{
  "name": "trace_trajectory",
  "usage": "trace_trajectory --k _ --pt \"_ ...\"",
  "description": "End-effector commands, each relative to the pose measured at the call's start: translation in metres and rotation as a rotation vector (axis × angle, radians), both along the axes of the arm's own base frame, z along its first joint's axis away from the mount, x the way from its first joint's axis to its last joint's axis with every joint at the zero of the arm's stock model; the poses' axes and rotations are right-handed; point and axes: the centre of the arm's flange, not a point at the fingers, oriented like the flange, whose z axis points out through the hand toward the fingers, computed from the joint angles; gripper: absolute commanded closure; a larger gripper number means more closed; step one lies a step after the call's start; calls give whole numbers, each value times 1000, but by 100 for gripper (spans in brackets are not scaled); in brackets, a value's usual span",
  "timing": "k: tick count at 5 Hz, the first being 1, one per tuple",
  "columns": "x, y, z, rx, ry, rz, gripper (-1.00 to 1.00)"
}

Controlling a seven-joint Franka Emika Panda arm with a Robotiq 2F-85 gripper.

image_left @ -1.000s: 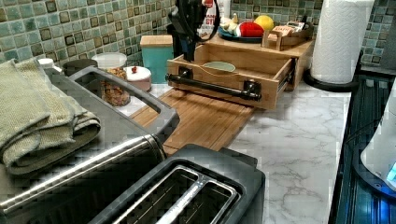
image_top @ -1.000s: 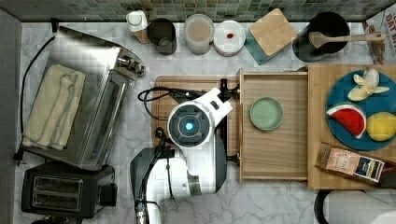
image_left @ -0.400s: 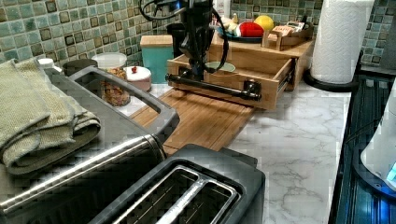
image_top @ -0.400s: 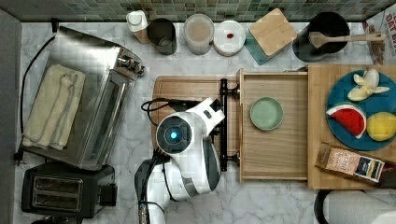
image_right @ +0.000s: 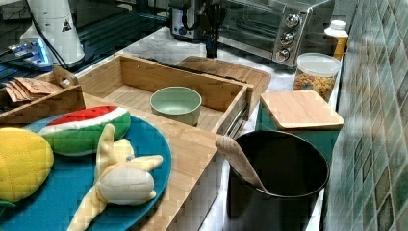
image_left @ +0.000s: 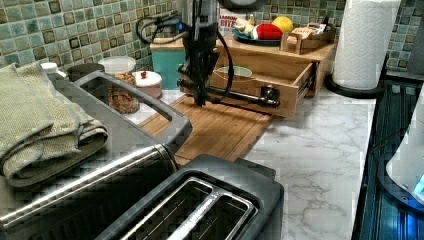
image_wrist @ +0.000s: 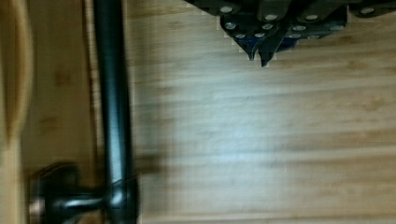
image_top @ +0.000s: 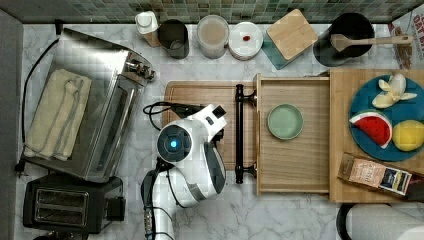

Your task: Close the drawer.

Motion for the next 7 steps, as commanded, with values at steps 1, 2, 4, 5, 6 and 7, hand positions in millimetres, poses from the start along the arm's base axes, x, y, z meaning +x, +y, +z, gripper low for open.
trace_trajectory --k 1,2,4,5,6,7 --pt "19 -12 12 -62 23 129 100" --pt "21 -24 14 -68 -6 153 100" --pt "44 -53 13 -28 47 98 100" --pt "51 -69 14 -8 48 97 100" --pt "56 -89 14 0 45 118 100" --pt "72 -126 14 19 40 162 100"
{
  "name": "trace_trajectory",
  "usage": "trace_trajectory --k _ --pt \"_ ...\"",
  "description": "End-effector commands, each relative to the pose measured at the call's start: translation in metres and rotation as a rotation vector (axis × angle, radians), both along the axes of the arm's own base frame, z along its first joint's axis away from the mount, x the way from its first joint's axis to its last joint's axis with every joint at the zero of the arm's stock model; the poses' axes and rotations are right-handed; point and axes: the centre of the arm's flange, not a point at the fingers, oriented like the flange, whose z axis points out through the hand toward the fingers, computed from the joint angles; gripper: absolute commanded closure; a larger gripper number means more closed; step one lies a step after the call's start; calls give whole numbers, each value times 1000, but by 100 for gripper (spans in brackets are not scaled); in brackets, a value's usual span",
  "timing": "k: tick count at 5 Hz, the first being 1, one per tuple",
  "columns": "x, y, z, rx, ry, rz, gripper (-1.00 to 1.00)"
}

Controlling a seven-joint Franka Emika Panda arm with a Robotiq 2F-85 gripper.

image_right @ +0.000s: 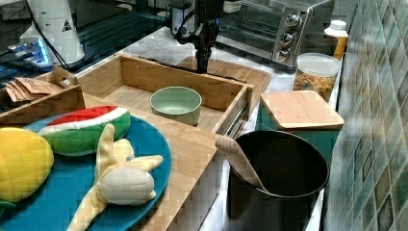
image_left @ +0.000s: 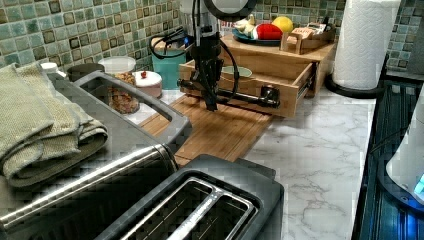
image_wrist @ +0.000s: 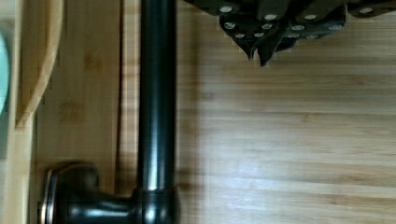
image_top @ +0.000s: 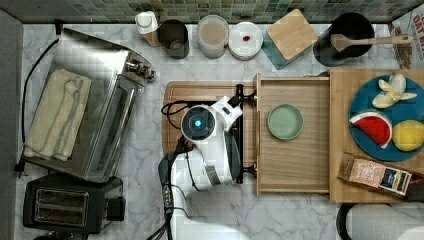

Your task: Close the drawer.

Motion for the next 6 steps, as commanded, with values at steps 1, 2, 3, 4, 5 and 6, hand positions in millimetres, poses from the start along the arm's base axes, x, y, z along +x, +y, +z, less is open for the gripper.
trace_trajectory --k 1,2,3,4,5,6 --pt "57 -98 49 32 -63 65 100" --pt "54 -123 62 42 -55 33 100" --pt "53 -161 65 33 -76 50 100" --pt "47 -202 64 20 -90 52 100" --pt "29 -244 73 4 -96 42 100" --pt "11 -287 75 -5 -123 76 100"
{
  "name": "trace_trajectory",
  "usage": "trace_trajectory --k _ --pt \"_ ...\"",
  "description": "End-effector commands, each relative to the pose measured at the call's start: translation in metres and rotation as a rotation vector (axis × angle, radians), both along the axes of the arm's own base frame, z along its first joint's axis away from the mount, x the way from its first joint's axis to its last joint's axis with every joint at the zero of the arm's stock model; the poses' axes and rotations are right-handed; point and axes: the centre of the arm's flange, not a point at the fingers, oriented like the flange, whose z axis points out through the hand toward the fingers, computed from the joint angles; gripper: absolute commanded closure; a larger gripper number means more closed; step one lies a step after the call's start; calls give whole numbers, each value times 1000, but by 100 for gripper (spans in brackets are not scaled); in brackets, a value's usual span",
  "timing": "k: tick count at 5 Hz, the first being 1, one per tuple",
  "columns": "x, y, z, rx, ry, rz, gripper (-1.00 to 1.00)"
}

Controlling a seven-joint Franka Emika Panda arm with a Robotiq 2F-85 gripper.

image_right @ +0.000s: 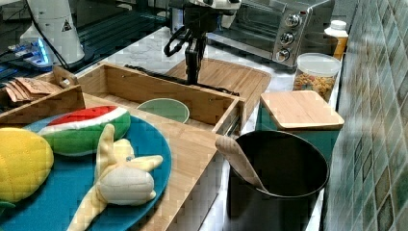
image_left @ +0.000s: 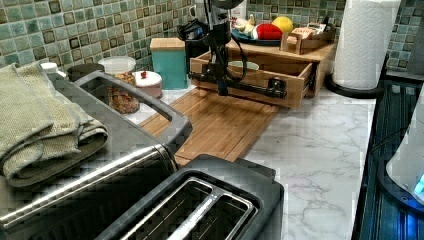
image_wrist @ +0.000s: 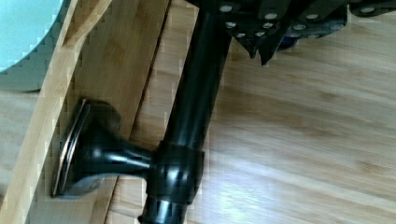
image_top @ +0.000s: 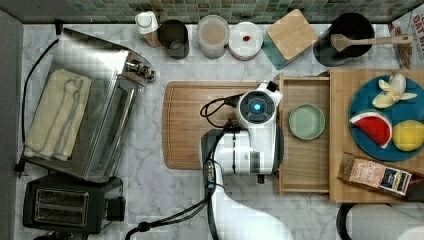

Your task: Close the drawer.

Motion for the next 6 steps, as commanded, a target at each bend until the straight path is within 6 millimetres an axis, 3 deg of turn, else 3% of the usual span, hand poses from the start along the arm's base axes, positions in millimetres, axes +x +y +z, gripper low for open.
trace_trajectory --k 1,3,4,6 --pt "-26 -217 77 -44 -216 -204 100" --pt "-43 -281 88 -141 -228 -171 100" --pt "-51 -293 85 -161 -250 -172 100" --pt "-54 -285 81 -296 -268 -211 100"
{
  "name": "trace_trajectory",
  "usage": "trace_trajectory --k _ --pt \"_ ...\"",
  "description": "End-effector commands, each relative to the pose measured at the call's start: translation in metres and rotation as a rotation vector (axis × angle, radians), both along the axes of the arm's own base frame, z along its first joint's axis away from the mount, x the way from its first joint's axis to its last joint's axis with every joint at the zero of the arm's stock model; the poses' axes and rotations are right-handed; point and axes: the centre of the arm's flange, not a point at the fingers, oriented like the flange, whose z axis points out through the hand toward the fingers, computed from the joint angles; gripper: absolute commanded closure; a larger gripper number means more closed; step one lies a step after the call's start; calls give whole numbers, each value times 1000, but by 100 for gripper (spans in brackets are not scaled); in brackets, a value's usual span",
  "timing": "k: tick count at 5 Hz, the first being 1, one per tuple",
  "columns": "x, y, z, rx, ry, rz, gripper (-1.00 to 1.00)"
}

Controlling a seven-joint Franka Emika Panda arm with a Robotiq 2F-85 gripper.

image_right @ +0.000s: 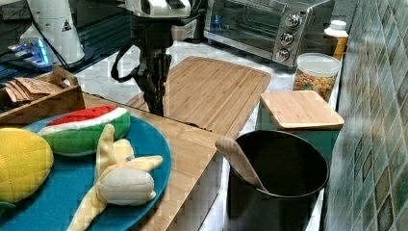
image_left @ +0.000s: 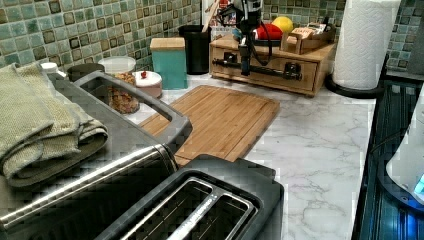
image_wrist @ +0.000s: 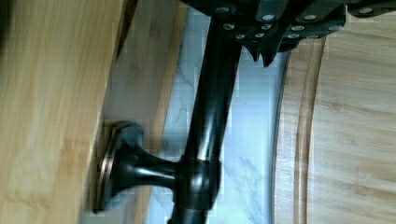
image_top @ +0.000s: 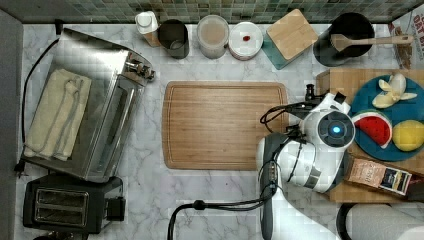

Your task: Close the drawer.

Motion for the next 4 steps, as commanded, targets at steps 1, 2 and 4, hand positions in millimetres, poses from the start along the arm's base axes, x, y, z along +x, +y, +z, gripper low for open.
trace_trajectory --k 1,2,4 --pt "-29 -137 72 -256 -162 -192 100" --pt "-29 -137 72 -256 -163 -192 100" --pt "-29 -137 72 -256 -163 -193 100"
